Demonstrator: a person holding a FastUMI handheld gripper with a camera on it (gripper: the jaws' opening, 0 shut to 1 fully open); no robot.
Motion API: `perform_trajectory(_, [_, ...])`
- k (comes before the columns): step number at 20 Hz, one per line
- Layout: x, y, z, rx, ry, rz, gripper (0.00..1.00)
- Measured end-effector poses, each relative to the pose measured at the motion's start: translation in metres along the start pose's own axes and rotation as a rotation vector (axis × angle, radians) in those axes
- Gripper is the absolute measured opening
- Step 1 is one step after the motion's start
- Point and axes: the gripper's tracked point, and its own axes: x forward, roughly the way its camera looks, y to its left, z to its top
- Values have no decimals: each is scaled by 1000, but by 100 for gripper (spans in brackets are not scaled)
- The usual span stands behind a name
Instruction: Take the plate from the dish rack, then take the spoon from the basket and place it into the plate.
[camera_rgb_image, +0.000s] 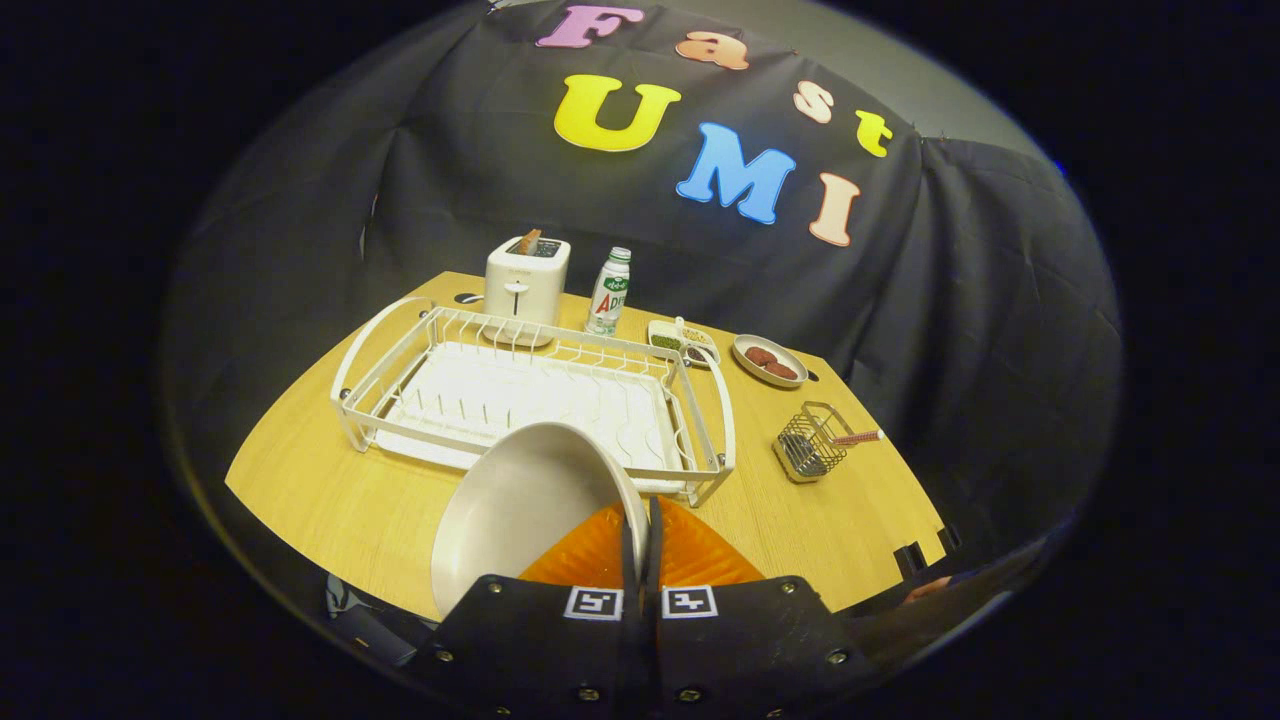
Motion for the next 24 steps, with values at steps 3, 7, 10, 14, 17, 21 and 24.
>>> perform_trajectory(3, [13,-6,-19,39,35,-4,0])
perform_trajectory(7, [26,-15,-40,128,89,-16,0])
perform_trajectory(10, [34,-24,-51,205,120,-23,0])
perform_trajectory(14, [49,-31,-69,290,157,-32,0])
perform_trajectory(17, [60,-35,-86,318,192,-37,0])
perform_trajectory(21, [72,-38,-107,382,242,-35,0])
perform_trajectory(24, [76,-44,-118,384,274,-57,2])
